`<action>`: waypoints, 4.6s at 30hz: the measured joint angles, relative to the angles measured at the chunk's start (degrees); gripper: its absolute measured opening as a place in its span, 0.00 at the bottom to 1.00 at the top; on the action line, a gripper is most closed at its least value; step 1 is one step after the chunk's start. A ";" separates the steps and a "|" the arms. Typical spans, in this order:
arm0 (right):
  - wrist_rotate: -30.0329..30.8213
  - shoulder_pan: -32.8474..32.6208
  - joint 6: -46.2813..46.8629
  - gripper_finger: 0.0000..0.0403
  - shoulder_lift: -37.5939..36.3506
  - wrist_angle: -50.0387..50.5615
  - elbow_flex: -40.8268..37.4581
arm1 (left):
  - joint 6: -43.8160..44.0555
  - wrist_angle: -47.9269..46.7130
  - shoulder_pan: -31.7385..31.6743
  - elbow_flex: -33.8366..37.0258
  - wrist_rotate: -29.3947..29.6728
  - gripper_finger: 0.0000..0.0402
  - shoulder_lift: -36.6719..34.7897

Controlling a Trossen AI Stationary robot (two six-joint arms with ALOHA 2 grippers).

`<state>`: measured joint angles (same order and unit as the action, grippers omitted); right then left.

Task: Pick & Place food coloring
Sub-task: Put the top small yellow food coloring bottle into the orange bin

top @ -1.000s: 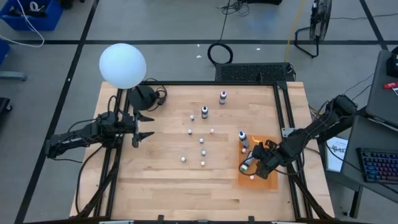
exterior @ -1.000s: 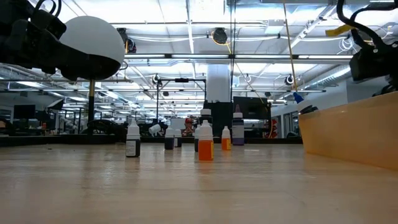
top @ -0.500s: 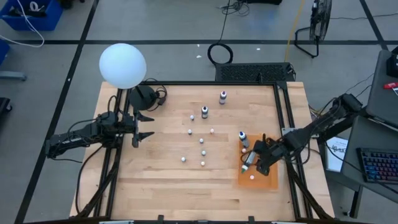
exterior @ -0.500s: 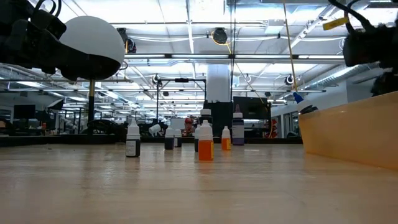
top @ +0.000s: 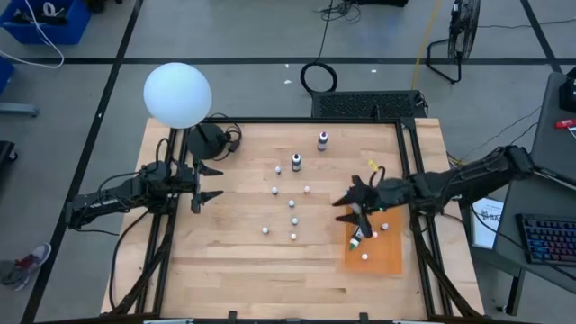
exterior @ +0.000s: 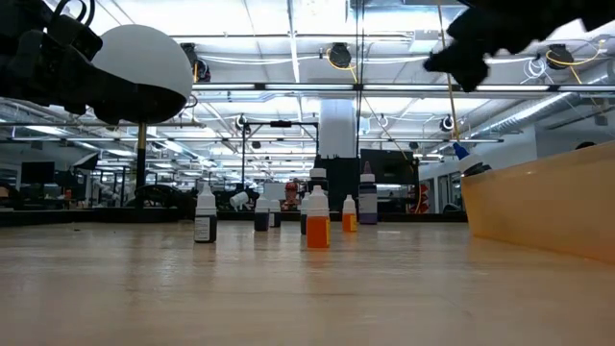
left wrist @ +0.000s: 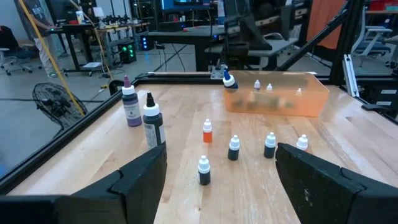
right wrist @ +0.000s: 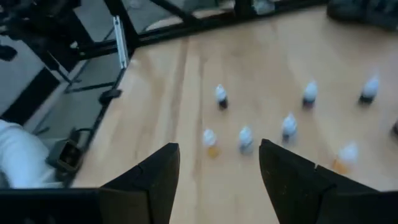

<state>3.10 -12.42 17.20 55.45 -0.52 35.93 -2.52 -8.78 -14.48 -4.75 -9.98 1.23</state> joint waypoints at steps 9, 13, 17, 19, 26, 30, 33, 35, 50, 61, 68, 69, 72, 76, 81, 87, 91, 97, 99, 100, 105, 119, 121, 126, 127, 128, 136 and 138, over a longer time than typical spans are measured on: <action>-7.93 14.93 -12.39 0.50 16.79 12.92 16.23 | 0.00 0.00 -0.02 -0.02 0.02 0.74 -0.02; -7.79 18.01 -19.06 0.50 26.34 20.86 24.84 | 0.00 0.01 -0.02 -0.01 0.01 0.74 -0.02; -7.73 20.06 -19.95 0.50 34.55 23.07 27.78 | 0.00 0.02 -0.02 0.00 0.02 0.74 0.00; -7.71 20.58 -21.24 0.50 37.85 22.30 27.82 | 0.00 0.02 0.00 -0.01 0.02 0.74 -0.02; -7.73 21.75 -22.98 0.50 45.05 20.87 27.83 | 0.00 0.00 0.00 0.00 0.00 0.74 -0.02; -7.73 22.19 -23.07 0.50 47.01 18.05 27.84 | 0.00 0.00 -0.02 -0.02 0.00 0.74 -0.02; -7.75 22.60 -23.07 0.50 47.44 17.18 27.89 | 0.00 0.02 -0.02 0.00 0.01 0.74 0.00; -7.73 22.89 -23.01 0.50 47.57 17.54 27.92 | 0.00 0.00 -0.01 -0.01 0.01 0.74 -0.01; -7.90 23.30 -23.04 0.40 47.57 17.50 27.89 | 0.00 0.01 -0.01 -0.02 0.00 0.74 0.00; -7.90 23.32 -23.12 0.39 47.57 16.14 27.87 | 0.00 0.00 0.00 0.00 0.01 0.74 0.00; -7.90 23.32 -23.63 0.39 47.57 16.16 27.86 | 0.00 0.01 -0.01 0.00 0.00 0.74 -0.02; -7.90 23.32 -23.64 0.39 47.57 16.10 27.86 | -0.01 0.01 -0.01 -0.01 0.00 0.74 -0.01; -7.91 23.32 -23.43 0.39 47.55 16.10 27.86 | 0.00 0.01 -0.02 -0.01 0.00 0.74 -0.01; -7.92 23.32 -23.49 0.38 47.55 16.37 27.84 | 0.00 0.00 0.00 0.00 0.00 0.74 -0.02; -7.94 23.32 -23.79 0.35 47.55 16.35 27.84 | 0.00 0.01 -0.01 0.00 0.00 0.74 0.00; -7.94 23.32 -23.90 0.31 47.55 16.22 27.84 | 0.00 0.02 -0.02 -0.02 0.00 0.74 -0.02; -7.97 23.32 -23.92 0.27 47.55 16.22 27.84 | 0.00 0.01 -0.01 -0.01 0.00 0.74 -0.01; -8.05 23.32 -24.97 0.12 47.51 16.20 27.84 | 0.00 0.00 0.00 0.00 0.00 0.74 0.00; -8.03 23.23 -26.26 0.09 47.47 16.15 27.84 | 0.00 0.02 -0.01 0.00 0.00 0.74 0.00; -8.02 23.11 -26.82 0.09 47.47 16.04 27.84 | 0.00 0.00 -0.02 -0.02 0.00 0.74 0.00; -7.79 21.52 -27.30 0.09 47.10 14.78 27.82 | 0.00 0.02 -0.02 -0.02 0.00 0.74 0.00; 6.10 4.42 -11.92 0.09 27.03 35.39 27.68 | 0.00 0.02 -0.02 0.00 0.00 0.74 0.00; 8.83 1.05 -5.17 0.09 23.09 40.53 26.61 | 0.00 0.00 0.00 -0.02 0.02 0.74 -0.02; 13.48 -6.19 14.62 0.09 13.82 50.76 20.69 | 0.00 -0.01 -0.01 -0.01 0.01 0.74 -0.02; 13.37 -7.04 18.29 0.09 12.05 52.09 19.03 | -0.01 0.01 -0.01 0.00 0.01 0.74 -0.01; 13.26 -7.70 21.61 0.09 10.54 53.21 17.48 | 0.00 0.02 -0.02 -0.02 0.01 0.74 -0.02; 12.62 -10.23 34.75 0.09 2.98 53.95 5.89 | 0.00 0.02 -0.02 -0.01 0.02 0.74 -0.02; 12.66 -10.21 35.69 0.09 2.36 52.12 3.38 | 0.00 0.02 -0.01 0.00 0.01 0.74 -0.02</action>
<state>15.76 -22.63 52.89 57.81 51.60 39.31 -2.52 -8.75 -14.49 -4.75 -9.97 1.21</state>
